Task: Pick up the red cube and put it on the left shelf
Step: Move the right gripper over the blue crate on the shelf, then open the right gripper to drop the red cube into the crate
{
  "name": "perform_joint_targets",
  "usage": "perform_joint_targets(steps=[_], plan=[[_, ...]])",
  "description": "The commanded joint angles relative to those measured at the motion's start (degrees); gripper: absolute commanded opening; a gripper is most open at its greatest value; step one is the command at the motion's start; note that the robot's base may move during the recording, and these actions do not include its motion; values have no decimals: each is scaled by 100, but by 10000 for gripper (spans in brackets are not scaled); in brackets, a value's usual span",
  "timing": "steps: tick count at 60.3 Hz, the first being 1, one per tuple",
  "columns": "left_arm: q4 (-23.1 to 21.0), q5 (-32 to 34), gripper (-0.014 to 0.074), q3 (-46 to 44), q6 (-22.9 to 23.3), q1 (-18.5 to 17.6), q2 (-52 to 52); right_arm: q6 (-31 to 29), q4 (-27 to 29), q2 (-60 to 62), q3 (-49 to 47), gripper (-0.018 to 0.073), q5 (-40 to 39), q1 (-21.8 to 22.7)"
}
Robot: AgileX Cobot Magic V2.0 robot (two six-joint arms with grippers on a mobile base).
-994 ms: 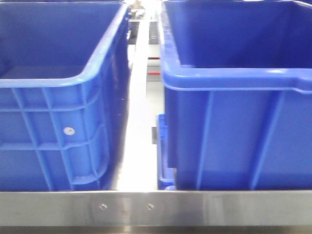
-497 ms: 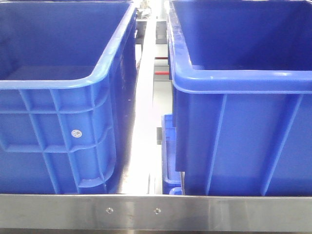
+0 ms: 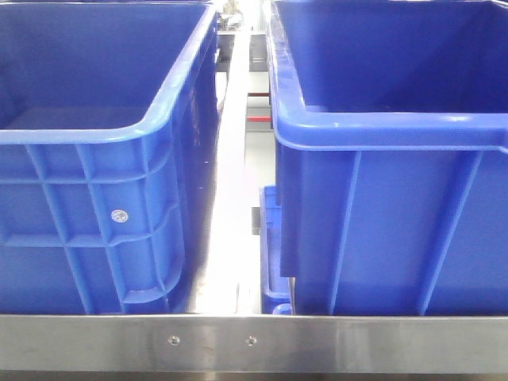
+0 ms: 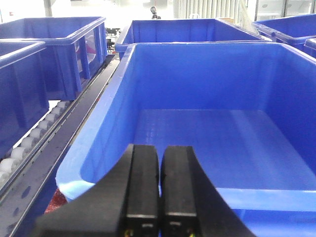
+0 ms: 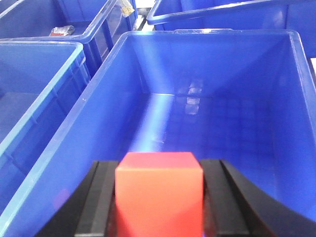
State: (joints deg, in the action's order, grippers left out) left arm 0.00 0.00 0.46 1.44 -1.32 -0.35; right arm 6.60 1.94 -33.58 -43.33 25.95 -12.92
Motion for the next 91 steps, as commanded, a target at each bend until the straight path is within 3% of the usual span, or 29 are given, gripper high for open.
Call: perform_joint_targets(steps=[1,50,63,80,85,91], plan=[[0,474,101,141,-1,-21,-86,-27,-53,-42,-151,56,-483,-6],[0,474,101,141,-1,-21,-86,-27,-53,-141,-151,56,-584,-6],[0,474,101,141,-1,-21,-86,-27,-53,-1020,-281,56,-1089,-6],[0,474,101,141,-1,-21,-86,-27,-53,-2913,-1274,60,-1090,-6],[0,474,101,141,-1,-21,-86,-27,-53,-3429,-1647,100,-1084,-6],[0,474,101,141,-1,-21,-86,-27,-53,-3909,-1948,262,-1084,-6]])
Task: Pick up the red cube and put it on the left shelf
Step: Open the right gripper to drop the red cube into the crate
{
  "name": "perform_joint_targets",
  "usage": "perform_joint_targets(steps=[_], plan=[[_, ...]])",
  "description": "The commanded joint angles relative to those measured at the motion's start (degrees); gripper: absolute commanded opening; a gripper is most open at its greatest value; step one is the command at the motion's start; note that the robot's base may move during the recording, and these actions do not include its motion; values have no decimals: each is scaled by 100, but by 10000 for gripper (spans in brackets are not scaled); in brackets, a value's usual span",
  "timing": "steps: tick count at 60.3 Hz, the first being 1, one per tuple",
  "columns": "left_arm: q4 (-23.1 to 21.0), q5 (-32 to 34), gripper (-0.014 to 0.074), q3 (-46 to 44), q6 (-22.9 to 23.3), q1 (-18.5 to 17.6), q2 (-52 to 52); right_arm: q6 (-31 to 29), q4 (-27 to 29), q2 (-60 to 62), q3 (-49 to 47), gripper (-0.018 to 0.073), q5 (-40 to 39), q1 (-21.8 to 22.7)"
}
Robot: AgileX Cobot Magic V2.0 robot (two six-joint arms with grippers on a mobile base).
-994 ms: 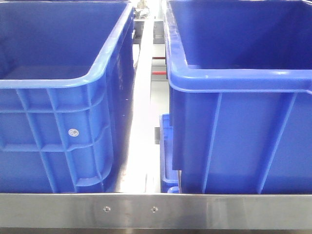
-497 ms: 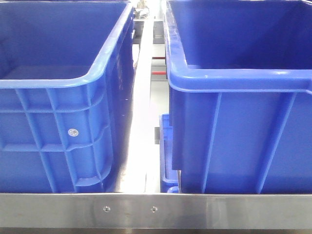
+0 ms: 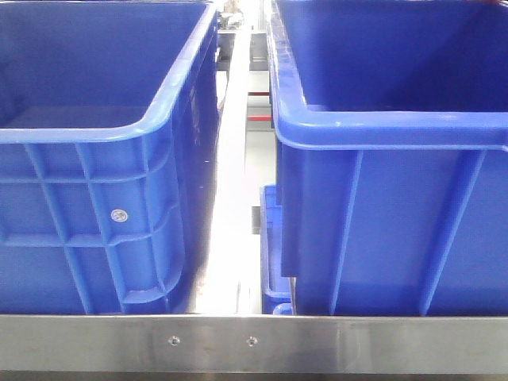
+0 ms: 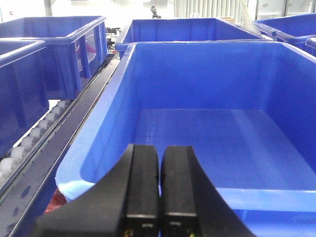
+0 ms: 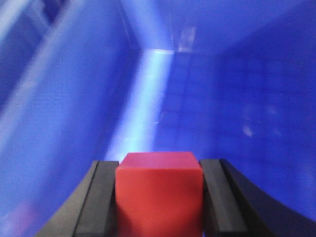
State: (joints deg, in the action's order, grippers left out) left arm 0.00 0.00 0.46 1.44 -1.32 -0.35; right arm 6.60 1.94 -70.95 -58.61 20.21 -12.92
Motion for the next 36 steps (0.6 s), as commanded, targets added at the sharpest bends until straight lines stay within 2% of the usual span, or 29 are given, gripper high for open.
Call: perform_joint_targets(steps=[1,6,10,36], plan=[[0,474,101,141,-1,-21,-86,-27,-53,-258,-479,310,-510,-6],[0,474,101,141,-1,-21,-86,-27,-53,-502,-641,481,-510,-6],[0,474,101,141,-1,-21,-86,-27,-61,-647,-719,558,-519,-6],[0,474,101,141,-1,-21,-86,-27,-61,-664,-746,543,-469,-6]])
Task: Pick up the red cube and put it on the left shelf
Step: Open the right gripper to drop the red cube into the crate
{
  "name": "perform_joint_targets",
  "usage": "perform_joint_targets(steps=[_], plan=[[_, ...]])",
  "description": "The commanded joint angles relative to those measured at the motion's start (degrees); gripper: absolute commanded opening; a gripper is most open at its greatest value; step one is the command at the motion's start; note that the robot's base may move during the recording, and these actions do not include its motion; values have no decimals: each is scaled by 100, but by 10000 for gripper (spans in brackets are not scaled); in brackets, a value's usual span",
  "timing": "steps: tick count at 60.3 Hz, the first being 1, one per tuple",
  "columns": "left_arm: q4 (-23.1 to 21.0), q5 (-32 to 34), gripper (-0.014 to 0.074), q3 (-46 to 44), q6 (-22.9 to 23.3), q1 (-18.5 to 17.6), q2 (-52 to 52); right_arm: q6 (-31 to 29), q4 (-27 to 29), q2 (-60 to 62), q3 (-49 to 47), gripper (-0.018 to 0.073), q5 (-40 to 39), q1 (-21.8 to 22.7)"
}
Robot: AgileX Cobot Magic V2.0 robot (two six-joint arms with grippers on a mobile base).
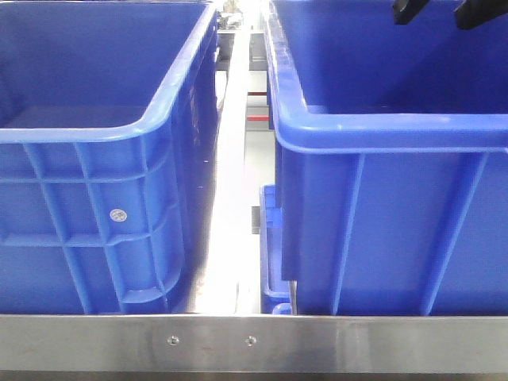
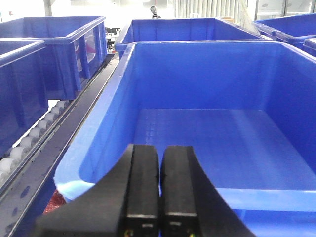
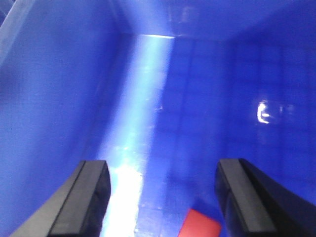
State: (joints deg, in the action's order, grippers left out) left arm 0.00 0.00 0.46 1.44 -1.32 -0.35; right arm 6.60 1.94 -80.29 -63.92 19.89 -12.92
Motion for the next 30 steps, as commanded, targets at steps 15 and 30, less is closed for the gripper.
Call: perform_joint_targets(steps=[15,30], plan=[[0,474,101,141,-1,-21,-86,-27,-61,957,34,50,-579,-6],[0,474,101,141,-1,-21,-86,-27,-61,2035,866,48,-1256,-6]])
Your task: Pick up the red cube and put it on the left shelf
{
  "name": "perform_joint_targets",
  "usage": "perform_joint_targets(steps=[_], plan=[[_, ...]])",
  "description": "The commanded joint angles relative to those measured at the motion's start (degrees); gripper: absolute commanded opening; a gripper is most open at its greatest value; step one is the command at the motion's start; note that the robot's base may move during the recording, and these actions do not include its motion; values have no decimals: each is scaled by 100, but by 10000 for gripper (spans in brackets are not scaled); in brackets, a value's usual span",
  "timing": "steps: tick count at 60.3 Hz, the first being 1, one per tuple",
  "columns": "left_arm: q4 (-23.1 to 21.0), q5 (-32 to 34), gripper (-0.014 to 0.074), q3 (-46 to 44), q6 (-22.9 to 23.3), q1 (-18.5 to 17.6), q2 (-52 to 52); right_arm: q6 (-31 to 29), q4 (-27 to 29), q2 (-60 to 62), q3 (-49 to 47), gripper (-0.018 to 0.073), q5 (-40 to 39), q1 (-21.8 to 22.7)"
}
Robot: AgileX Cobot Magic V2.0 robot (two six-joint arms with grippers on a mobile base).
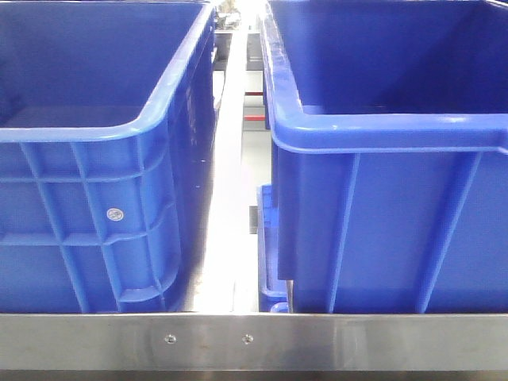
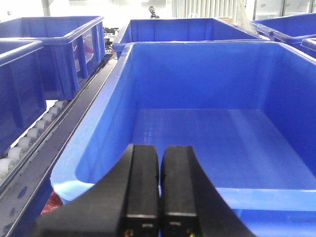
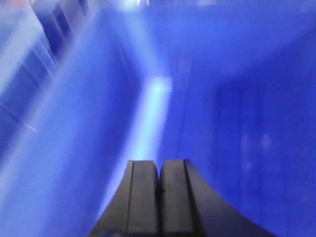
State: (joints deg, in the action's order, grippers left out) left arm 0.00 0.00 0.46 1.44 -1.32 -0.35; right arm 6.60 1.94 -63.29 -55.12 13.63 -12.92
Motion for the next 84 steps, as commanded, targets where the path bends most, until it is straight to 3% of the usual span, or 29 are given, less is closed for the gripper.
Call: perform_joint_targets(steps=[1,56,66,84], plan=[[0,474,101,141,-1,-21,-86,-27,-61,365,15,48,-630,-6],[0,474,101,141,-1,-21,-86,-27,-47,887,241,48,-476,-6],[0,474,101,141,-1,-21,-86,-27,-73,1525,1030,48,-916,36],[0,474,101,141,-1,-21,-86,-27,236,3300,3575,48,-1985,617]])
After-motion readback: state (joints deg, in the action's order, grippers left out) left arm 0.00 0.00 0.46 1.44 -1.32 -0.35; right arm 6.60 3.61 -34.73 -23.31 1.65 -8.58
